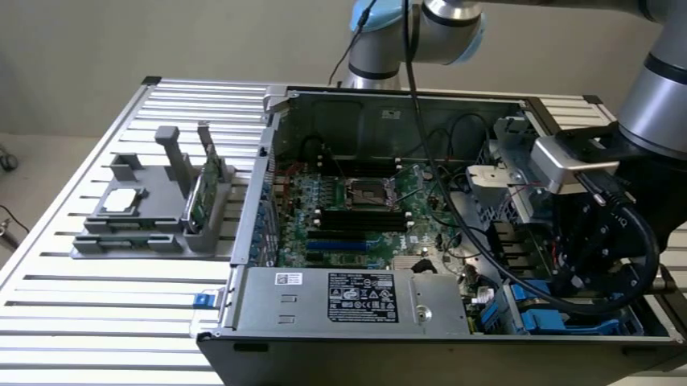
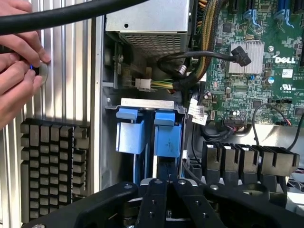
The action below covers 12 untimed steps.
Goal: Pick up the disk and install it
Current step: 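Insert the disk into the insertion slot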
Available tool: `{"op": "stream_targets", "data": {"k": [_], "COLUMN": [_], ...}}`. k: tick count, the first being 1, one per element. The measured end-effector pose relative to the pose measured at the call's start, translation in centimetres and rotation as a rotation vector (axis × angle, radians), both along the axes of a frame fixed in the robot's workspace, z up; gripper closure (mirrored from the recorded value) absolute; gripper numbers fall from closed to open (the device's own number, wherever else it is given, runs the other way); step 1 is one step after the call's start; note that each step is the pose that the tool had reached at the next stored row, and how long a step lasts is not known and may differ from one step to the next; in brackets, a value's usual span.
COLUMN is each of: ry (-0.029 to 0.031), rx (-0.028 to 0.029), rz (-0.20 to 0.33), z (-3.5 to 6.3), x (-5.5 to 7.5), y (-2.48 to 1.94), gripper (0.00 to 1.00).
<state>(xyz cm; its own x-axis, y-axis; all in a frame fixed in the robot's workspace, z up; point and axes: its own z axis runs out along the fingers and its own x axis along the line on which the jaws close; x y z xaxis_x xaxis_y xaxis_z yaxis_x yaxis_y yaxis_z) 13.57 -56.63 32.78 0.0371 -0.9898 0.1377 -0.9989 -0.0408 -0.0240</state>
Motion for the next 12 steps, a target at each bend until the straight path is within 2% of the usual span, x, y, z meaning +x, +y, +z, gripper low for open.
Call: {"op": "stream_targets", "data": {"k": [4,7,12], "ry": [0.0001,0.0002,0.0008], "rx": [-0.0049,-0.0043,-0.0057], "rz": [0.000,0.000,0.000], "z": [-0.16,-0.09,1.97], "x": [0.1,0.1,0.1], "y": [0.00,0.00,0.00], "gripper": [0.89,0.89,0.89]}}
